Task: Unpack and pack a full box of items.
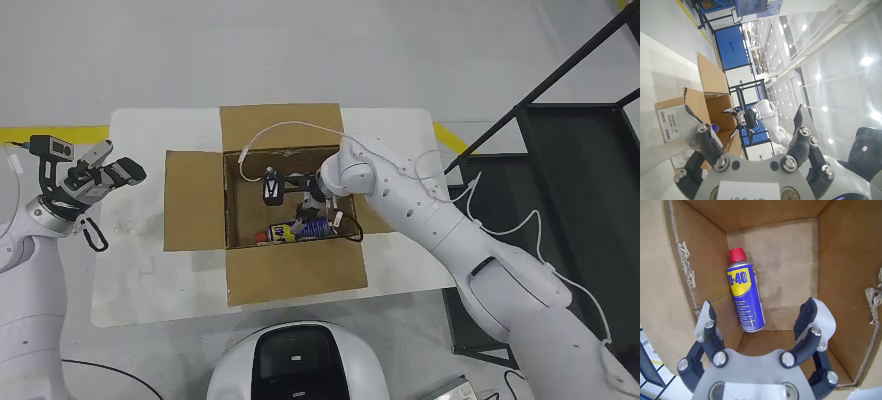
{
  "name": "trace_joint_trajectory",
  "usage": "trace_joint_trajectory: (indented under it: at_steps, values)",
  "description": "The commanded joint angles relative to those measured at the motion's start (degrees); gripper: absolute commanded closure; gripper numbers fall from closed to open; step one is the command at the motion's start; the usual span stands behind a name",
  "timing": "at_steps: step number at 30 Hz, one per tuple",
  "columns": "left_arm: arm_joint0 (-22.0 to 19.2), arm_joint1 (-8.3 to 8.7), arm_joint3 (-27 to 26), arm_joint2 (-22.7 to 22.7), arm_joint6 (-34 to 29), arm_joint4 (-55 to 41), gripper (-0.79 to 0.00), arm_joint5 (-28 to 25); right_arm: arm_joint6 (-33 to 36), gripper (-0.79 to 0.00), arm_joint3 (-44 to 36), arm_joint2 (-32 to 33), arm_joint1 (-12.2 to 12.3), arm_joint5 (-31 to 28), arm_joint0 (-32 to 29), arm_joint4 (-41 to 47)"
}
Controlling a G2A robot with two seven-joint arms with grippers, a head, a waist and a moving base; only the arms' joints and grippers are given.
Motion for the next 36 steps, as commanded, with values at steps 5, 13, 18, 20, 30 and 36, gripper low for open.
trace_joint_trajectory:
  at_steps: [5,13,18,20,30,36]
  values:
    - [0.00,0.00,0.00,0.00,0.00,0.00,-0.785,0.00,0.00,-0.785,0.00,-0.01,0.00,0.00,0.00,0.00]
    - [0.00,0.00,0.00,0.00,0.00,0.00,-0.785,0.00,-0.77,-0.785,0.55,-3.30,-1.48,2.41,-0.11,-0.96]
    - [0.00,0.00,0.00,0.00,0.00,0.00,-0.785,0.00,-1.43,-0.785,4.81,-7.05,-4.02,3.28,1.51,-0.29]
    - [0.00,0.00,0.00,0.00,0.00,0.00,-0.785,0.00,-1.51,-0.785,7.06,-8.67,-5.24,3.99,2.19,-0.42]
    - [0.00,0.00,0.00,0.00,0.00,0.00,-0.785,0.00,-4.00,-0.785,19.08,-14.66,-11.78,5.13,5.50,-1.17]
    - [0.00,0.00,0.00,0.00,0.00,0.00,-0.785,0.00,-5.22,-0.785,25.11,-16.97,-15.46,5.13,6.87,-2.07]
